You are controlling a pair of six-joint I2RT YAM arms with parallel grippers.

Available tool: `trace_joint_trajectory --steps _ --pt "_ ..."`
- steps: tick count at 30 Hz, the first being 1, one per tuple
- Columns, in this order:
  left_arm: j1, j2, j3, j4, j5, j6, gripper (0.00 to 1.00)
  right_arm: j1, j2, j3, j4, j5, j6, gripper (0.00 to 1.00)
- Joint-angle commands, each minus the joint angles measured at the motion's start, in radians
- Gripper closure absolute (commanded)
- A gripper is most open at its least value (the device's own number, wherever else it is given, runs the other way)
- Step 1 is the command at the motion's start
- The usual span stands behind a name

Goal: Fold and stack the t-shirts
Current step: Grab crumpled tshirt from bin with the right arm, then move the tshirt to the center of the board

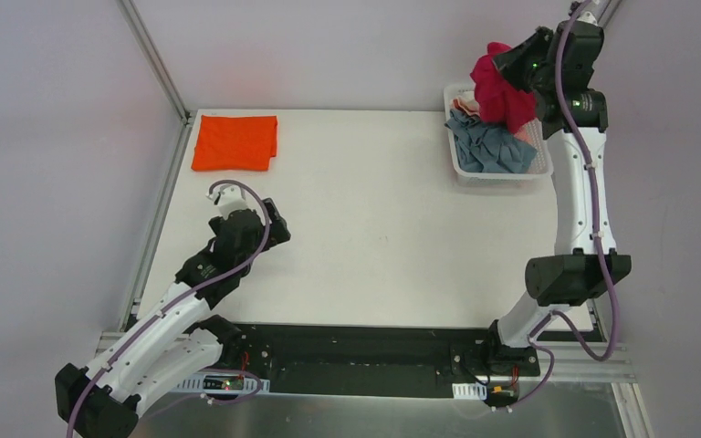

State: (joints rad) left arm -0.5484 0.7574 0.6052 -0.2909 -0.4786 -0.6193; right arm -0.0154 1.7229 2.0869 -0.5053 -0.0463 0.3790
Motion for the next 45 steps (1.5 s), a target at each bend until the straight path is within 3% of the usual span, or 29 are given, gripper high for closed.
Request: trace_joint_trajectory --steps 1,13,22,25,27,29,34,36,38,39,41,44,45 --pt "0.007 -0.054 -0.015 -0.017 0.022 -0.029 0.01 0.149 -0.149 0.061 0.022 -0.112 -0.071 1.00" --pt "0.007 -0.234 -0.064 -0.106 0.033 -0.075 0.01 0.466 -0.175 0.138 0.142 -0.215 0.027 1.00" --pt "0.007 -0.321 -0.068 -0.195 0.003 -0.098 0.01 0.573 -0.171 0.136 0.166 -0.186 0.043 1.00" --pt "0.007 -0.333 -0.070 -0.204 -0.007 -0.107 0.01 0.584 -0.185 0.102 0.104 -0.122 0.057 1.00" --pt "0.007 -0.331 -0.072 -0.206 -0.011 -0.114 0.01 0.584 -0.228 0.000 0.067 -0.054 0.055 1.00" --pt "0.007 -0.324 -0.075 -0.206 -0.014 -0.122 0.01 0.582 -0.332 -0.210 0.080 0.026 0.061 1.00" --pt "0.007 -0.272 -0.081 -0.206 -0.015 -0.133 0.01 0.533 -0.584 -0.981 0.213 0.301 0.229 1.00" --pt "0.008 -0.244 -0.082 -0.206 -0.003 -0.145 0.01 0.476 -0.636 -1.176 0.206 0.383 0.284 0.88" --pt "0.007 -0.213 -0.082 -0.207 0.031 -0.158 0.01 0.415 -0.662 -1.275 0.154 0.436 0.311 0.65" --pt "0.007 -0.190 -0.081 -0.206 0.050 -0.166 0.01 0.389 -0.669 -1.290 0.114 0.456 0.309 0.49" --pt "0.006 -0.153 -0.078 -0.205 0.081 -0.180 0.01 0.369 -0.684 -1.271 0.029 0.520 0.280 0.28" --pt "0.007 -0.098 -0.073 -0.201 0.103 -0.205 0.01 0.368 -0.728 -1.262 -0.059 0.611 0.270 0.04" --pt "0.007 -0.081 -0.073 -0.194 0.111 -0.214 0.01 0.369 -0.750 -1.271 -0.062 0.630 0.269 0.01"
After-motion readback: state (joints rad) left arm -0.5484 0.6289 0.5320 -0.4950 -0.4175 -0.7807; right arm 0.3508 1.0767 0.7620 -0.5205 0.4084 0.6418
